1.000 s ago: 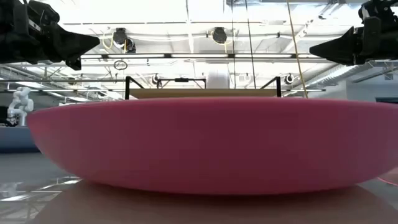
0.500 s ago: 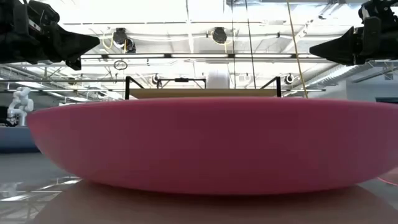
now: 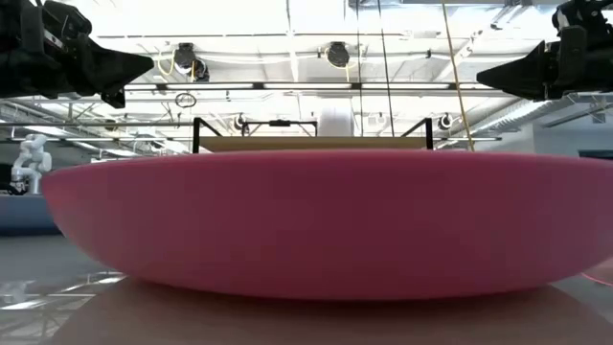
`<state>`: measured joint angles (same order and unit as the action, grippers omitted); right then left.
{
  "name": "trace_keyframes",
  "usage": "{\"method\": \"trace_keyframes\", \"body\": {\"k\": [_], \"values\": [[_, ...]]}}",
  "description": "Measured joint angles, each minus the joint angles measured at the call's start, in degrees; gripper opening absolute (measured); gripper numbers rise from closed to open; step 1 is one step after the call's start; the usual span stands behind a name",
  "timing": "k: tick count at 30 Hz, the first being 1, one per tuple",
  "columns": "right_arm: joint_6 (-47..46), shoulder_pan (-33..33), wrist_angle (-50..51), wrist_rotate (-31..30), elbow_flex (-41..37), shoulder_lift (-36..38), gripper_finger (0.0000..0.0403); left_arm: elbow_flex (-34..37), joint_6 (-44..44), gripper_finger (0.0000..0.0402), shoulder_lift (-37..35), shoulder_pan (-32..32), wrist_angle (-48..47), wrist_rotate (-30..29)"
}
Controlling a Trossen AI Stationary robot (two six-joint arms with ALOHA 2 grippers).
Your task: Place and stack plates onto a shelf
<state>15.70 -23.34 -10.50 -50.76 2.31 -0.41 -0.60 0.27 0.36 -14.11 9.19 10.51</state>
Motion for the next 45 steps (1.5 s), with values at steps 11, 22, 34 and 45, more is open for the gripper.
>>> {"method": "trace_keyframes", "body": {"k": [11, 22, 34, 45], "values": [[0.0, 0.0, 0.0, 0.0, 0.0, 0.0, 0.0114, 0.0, 0.0, 0.0010, 0.0, 0.0, 0.0, 0.0], [0.0, 0.0, 0.0, 0.0, 0.0, 0.0, 0.0114, 0.0, 0.0, 0.0010, 0.0, 0.0, 0.0, 0.0], [8.9, 0.0, -0.1, 0.0, 0.0, 0.0, 0.0114, 0.0, 0.0, 0.0010, 0.0, 0.0, 0.0, 0.0], [13.9, 0.0, -0.2, 0.0, 0.0, 0.0, 0.0114, 0.0, 0.0, 0.0010, 0.0, 0.0, 0.0, 0.0]]}}
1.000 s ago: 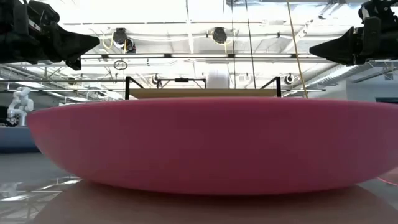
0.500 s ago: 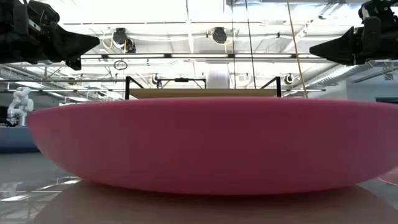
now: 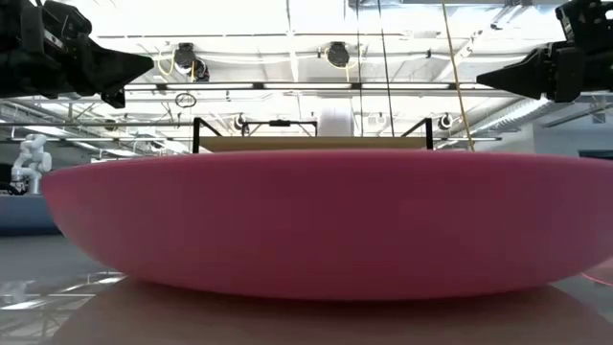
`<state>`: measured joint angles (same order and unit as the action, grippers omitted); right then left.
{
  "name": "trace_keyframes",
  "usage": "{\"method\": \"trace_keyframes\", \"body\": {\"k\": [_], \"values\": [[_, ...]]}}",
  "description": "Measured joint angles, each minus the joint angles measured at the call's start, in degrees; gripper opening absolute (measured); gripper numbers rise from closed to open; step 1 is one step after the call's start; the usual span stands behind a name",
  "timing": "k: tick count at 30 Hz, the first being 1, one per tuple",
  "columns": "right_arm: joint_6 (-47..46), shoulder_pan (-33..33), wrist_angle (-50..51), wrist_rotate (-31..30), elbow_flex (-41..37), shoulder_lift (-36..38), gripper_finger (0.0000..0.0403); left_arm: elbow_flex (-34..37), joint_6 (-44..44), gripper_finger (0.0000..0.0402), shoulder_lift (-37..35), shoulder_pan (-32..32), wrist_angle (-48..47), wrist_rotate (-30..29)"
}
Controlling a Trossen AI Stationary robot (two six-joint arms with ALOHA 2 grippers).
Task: Place and stack plates onto a shelf
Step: Put the large light pink plate on the shelf
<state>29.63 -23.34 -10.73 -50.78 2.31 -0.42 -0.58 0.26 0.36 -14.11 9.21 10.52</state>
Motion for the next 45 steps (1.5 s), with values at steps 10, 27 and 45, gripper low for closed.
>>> {"method": "trace_keyframes", "body": {"k": [10, 27, 45], "values": [[-26.6, 0.0, -0.5, 0.0, 0.0, 0.0, 0.0114, 0.0, 0.0, 0.0010, 0.0, 0.0, 0.0, 0.0], [-27.1, 0.0, -11.3, 0.0, 0.0, 0.0, 0.0114, 0.0, 0.0, 0.0010, 0.0, 0.0, 0.0, 0.0], [-29.6, -0.1, -9.8, 5.9, 7.5, -15.6, 0.0114, 0.0, 0.0, 0.0010, 0.0, 0.0, 0.0, 0.0]]}}
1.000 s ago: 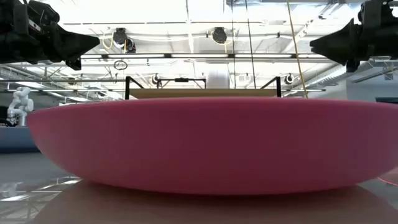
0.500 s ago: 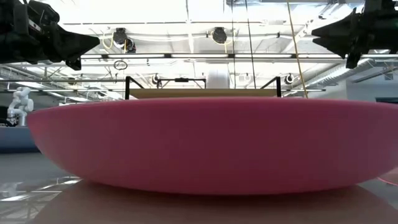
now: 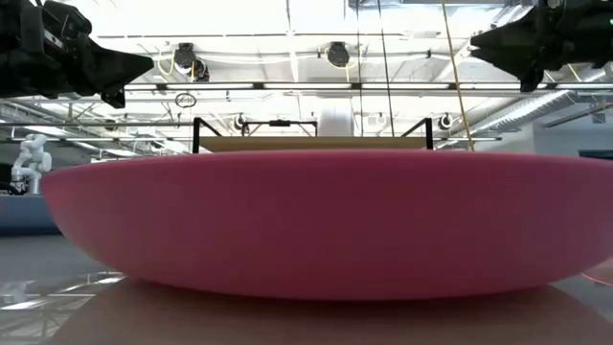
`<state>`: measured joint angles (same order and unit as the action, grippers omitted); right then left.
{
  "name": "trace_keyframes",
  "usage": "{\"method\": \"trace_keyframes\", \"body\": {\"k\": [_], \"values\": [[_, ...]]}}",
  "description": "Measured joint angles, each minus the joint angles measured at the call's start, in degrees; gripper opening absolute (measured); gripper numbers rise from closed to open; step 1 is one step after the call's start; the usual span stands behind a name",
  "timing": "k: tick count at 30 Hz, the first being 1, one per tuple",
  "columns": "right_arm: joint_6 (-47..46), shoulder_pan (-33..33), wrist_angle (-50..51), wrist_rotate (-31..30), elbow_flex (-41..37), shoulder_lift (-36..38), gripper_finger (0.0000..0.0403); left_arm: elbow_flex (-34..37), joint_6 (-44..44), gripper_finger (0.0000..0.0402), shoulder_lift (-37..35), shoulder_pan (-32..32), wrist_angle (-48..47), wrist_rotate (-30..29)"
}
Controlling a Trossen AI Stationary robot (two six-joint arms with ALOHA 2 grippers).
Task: Place and stack plates onto a shelf
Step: Put the large light pink plate on the shelf
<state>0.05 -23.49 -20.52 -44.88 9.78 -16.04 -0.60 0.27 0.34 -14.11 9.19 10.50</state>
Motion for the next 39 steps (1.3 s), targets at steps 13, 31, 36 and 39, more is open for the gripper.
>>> {"method": "trace_keyframes", "body": {"k": [13, 31, 36, 39], "values": [[-5.7, 0.0, 13.1, -0.2, 4.2, -15.4, 0.0114, 0.0, 0.0, 0.0010, 0.0, 0.0, 0.0, 0.0], [-15.6, 0.8, 11.7, 2.1, -1.2, -22.3, 0.0114, 0.0, 0.0, 0.0010, 0.0, 0.0, 0.0, 0.0], [-15.5, 4.8, 12.2, 7.9, 1.2, -23.2, 0.0114, 0.0, 0.0, 0.0010, 0.0, 0.0, 0.0, 0.0], [-15.5, 7.7, 14.5, 11.3, 3.4, -24.7, 0.0114, 0.0, 0.0, 0.0010, 0.0, 0.0, 0.0, 0.0]]}}
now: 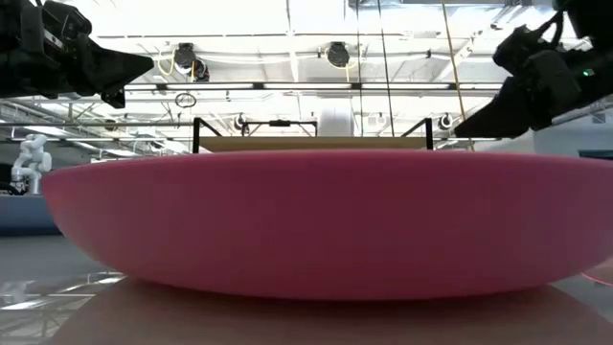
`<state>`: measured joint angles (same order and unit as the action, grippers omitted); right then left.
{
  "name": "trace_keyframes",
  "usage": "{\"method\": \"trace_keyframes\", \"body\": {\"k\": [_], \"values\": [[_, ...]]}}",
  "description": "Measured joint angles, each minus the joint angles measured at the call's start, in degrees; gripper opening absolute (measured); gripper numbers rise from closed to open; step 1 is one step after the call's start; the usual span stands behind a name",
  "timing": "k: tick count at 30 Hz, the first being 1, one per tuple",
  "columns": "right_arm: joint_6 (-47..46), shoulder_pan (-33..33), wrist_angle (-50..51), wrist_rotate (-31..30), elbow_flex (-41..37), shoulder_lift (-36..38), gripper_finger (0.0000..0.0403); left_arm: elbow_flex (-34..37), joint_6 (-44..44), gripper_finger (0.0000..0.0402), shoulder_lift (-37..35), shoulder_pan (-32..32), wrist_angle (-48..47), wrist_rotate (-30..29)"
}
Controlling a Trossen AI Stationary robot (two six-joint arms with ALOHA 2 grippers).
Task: Place and stack plates onto a shelf
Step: Put the large light pink plate on the shelf
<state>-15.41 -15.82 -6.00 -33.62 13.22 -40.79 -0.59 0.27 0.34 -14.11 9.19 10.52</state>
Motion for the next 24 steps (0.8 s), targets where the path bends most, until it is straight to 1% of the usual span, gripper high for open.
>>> {"method": "trace_keyframes", "body": {"k": [4, 6, 8, 12, 13, 17, 21, 24], "values": [[0.2, 3.4, 4.7, 3.4, 3.8, -3.3, 0.0114, 0.0, 0.0, 0.0010, 0.0, 0.0, 0.0, 0.0], [1.2, 4.8, 5.5, 5.6, 5.5, -5.3, 0.0114, 0.0, 0.0, 0.0010, 0.0, 0.0, 0.0, 0.0], [4.2, 5.5, 4.9, 7.7, 6.7, -7.4, 0.0114, 0.0, 0.0, 0.0010, 0.0, 0.0, 0.0, 0.0], [13.7, 5.6, 1.5, 11.6, 7.3, -11.1, 0.0114, 0.0, 0.0, 0.0010, 0.0, 0.0, 0.0, 0.0], [13.9, 5.5, 0.6, 12.1, 7.3, -11.9, 0.0114, 0.0, 0.0, 0.0010, 0.0, 0.0, 0.0, 0.0], [8.1, 5.6, -4.3, 12.6, 7.3, -14.8, 0.0114, 0.0, 0.0, 0.0010, 0.0, 0.0, 0.0, 0.0], [11.3, 5.6, -9.5, 13.0, 7.5, -18.9, 0.0114, 0.0, 0.0, 0.0010, 0.0, 0.0, 0.0, 0.0], [11.2, 5.6, -9.5, 14.3, 10.2, -22.5, 0.0114, 0.0, 0.0, 0.0010, 0.0, 0.0, 0.0, 0.0]]}}
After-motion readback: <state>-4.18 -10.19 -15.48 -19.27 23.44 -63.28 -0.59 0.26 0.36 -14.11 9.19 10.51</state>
